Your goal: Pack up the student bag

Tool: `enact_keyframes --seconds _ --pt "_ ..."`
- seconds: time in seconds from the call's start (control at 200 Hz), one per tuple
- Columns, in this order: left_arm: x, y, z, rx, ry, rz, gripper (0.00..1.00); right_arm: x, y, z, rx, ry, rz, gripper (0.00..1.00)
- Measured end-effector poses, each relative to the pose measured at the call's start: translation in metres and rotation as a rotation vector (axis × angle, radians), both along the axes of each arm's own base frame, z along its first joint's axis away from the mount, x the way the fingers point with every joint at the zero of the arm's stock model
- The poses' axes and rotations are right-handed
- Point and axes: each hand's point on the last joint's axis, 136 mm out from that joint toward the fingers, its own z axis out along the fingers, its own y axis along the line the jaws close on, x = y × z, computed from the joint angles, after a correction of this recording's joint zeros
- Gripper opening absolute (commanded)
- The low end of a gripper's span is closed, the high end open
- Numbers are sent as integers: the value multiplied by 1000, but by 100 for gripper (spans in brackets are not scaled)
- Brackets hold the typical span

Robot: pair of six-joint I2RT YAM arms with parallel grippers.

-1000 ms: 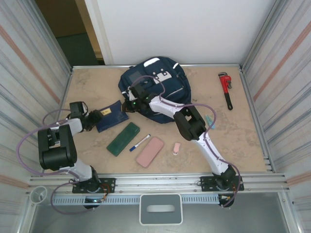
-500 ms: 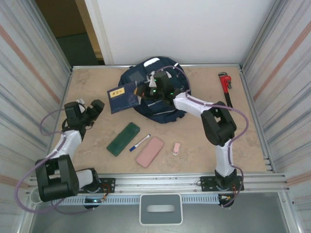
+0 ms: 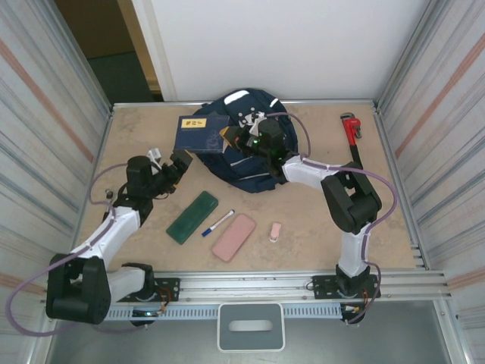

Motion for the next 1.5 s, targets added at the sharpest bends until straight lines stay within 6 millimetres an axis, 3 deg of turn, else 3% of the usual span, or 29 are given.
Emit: enact_keyframes --seconds 0.175,0.361,0.506,0.847,0.947,1.037,1.232,1.333,1.498 --pt "20 -14 -2 -48 27 -10 98 -9 7 8 63 -4 7 0" --pt "40 -21 20 -83 -24 -12 93 -26 17 9 86 5 29 0" --pt "54 -24 26 -124 -42 0 70 -35 21 14 105 -8 37 0" --pt "60 -30 40 -144 -105 -27 26 -40 1 8 63 2 -16 0" --pt "60 -35 53 -159 -153 -54 11 -40 -8 4 23 -3 -22 14" --pt "60 -38 61 -154 -194 -80 0 -41 -14 -4 -16 -8 5 37" --pt "55 -39 73 -127 -263 -138 0 -49 -48 -20 -109 -12 62 70" --pt "46 -45 84 -110 -319 -216 0 -56 -55 -22 -138 -44 129 88" --pt "20 -60 100 -49 -420 -377 0 -76 -56 -24 -187 -110 277 98"
